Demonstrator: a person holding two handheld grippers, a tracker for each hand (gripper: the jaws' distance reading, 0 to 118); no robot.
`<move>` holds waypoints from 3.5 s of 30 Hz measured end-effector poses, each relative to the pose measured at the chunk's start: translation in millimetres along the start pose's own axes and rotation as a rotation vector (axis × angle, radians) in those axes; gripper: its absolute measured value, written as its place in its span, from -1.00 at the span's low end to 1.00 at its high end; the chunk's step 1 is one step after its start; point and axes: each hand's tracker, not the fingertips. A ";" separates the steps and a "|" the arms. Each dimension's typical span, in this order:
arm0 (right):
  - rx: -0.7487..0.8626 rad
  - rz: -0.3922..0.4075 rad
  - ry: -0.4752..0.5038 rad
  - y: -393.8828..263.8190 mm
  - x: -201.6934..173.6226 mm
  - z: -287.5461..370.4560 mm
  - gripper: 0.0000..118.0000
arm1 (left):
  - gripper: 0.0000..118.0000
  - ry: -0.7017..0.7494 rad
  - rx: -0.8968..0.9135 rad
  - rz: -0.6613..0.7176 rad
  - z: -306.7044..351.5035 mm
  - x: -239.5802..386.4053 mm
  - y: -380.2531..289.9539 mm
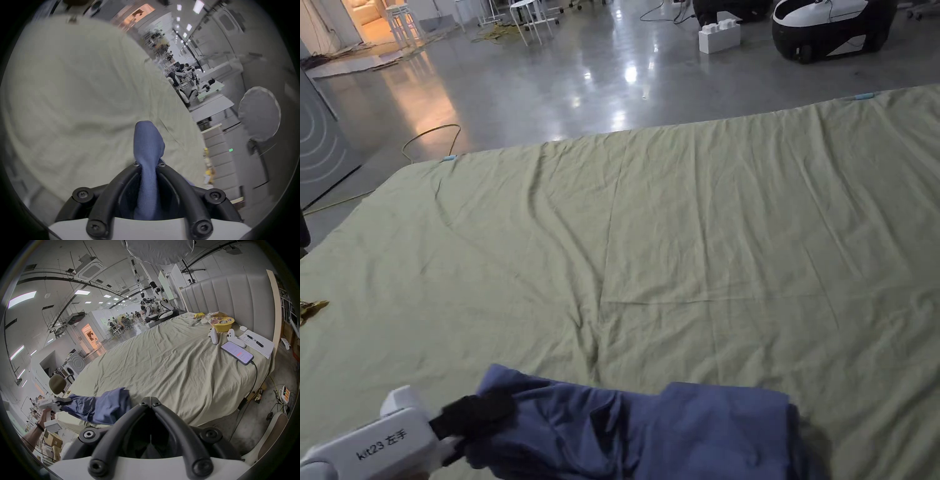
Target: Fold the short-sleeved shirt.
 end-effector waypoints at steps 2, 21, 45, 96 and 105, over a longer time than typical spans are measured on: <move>0.001 -0.006 0.006 -1.2 0.8 -0.8 -1.00 | -0.80 -0.021 -0.014 -0.079 -1.9 25.4 -8.4; -0.006 -0.023 -0.064 -13.7 18.8 35.3 -1.00 | -0.18 -0.276 -0.311 -0.534 -120.7 174.4 -159.1; -0.221 0.237 0.295 22.8 -103.3 -115.5 -1.00 | -0.93 -0.349 -0.210 -0.368 -79.8 150.5 -119.3; -0.549 0.167 0.253 -0.9 -117.5 -195.0 -0.99 | 0.11 0.763 -0.189 -0.404 -14.4 -83.0 130.6; -0.304 0.130 0.204 33.8 -103.8 -122.7 -0.99 | 0.11 0.216 0.154 -0.555 108.3 40.2 99.2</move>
